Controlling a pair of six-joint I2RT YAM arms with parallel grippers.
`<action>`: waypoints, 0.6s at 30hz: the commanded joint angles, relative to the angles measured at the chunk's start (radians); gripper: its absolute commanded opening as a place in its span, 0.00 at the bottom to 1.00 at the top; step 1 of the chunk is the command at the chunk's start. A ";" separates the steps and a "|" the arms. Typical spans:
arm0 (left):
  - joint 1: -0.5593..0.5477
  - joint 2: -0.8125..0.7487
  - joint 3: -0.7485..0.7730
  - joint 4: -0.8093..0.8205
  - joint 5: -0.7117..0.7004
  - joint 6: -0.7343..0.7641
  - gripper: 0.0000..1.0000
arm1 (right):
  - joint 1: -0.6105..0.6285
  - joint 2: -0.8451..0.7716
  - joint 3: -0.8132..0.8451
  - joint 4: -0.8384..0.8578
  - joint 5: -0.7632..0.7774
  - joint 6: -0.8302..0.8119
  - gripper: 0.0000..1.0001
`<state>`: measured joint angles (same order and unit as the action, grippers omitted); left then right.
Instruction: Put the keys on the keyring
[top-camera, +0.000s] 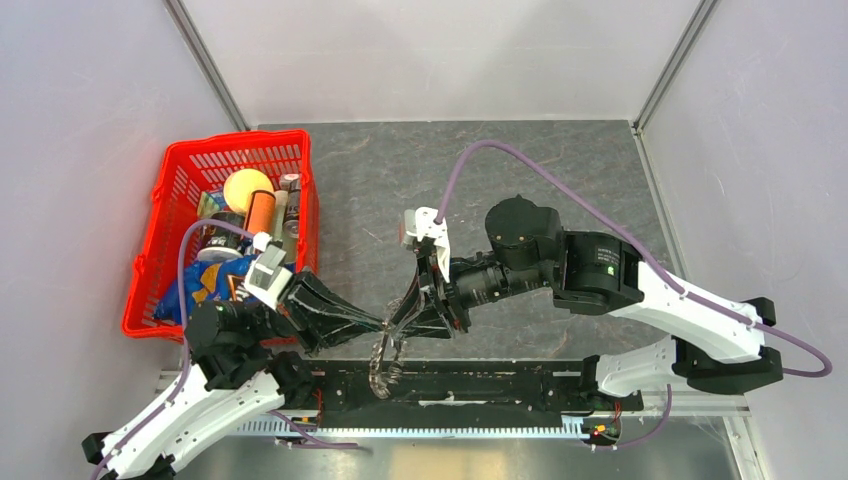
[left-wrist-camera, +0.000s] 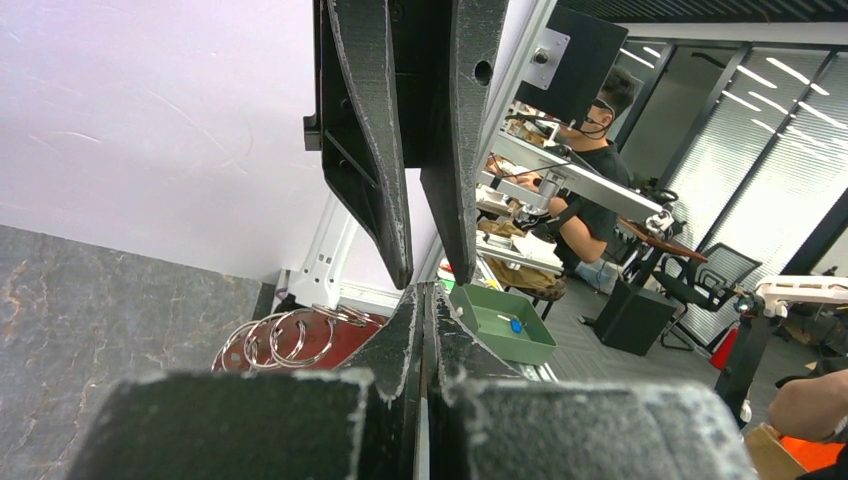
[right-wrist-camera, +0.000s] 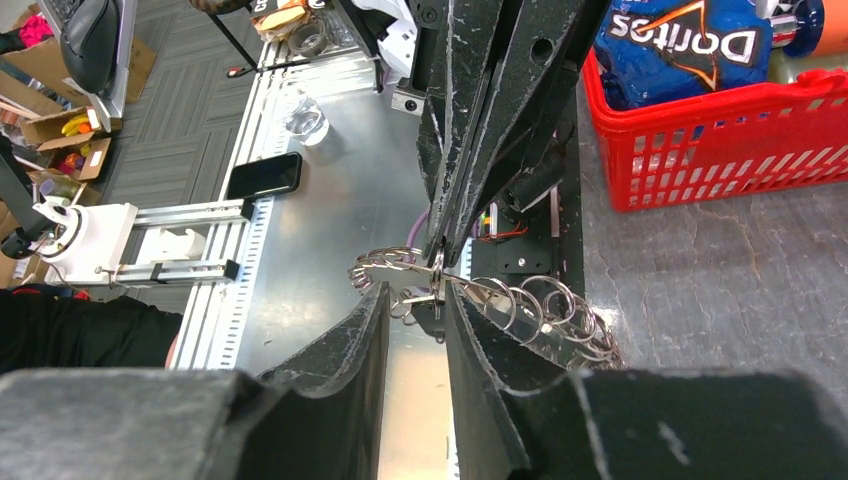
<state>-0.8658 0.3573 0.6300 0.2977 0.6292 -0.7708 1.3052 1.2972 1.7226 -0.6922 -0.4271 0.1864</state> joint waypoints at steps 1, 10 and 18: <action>-0.001 -0.015 -0.005 0.095 -0.043 -0.040 0.02 | 0.001 -0.014 -0.009 0.059 0.008 -0.007 0.32; 0.000 -0.026 -0.020 0.119 -0.074 -0.052 0.02 | 0.002 -0.001 -0.016 0.077 0.001 0.004 0.27; 0.000 -0.024 -0.034 0.152 -0.090 -0.064 0.02 | 0.002 0.014 -0.023 0.099 0.008 0.018 0.22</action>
<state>-0.8658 0.3374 0.5972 0.3695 0.5823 -0.7998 1.3052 1.2991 1.7039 -0.6449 -0.4274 0.1925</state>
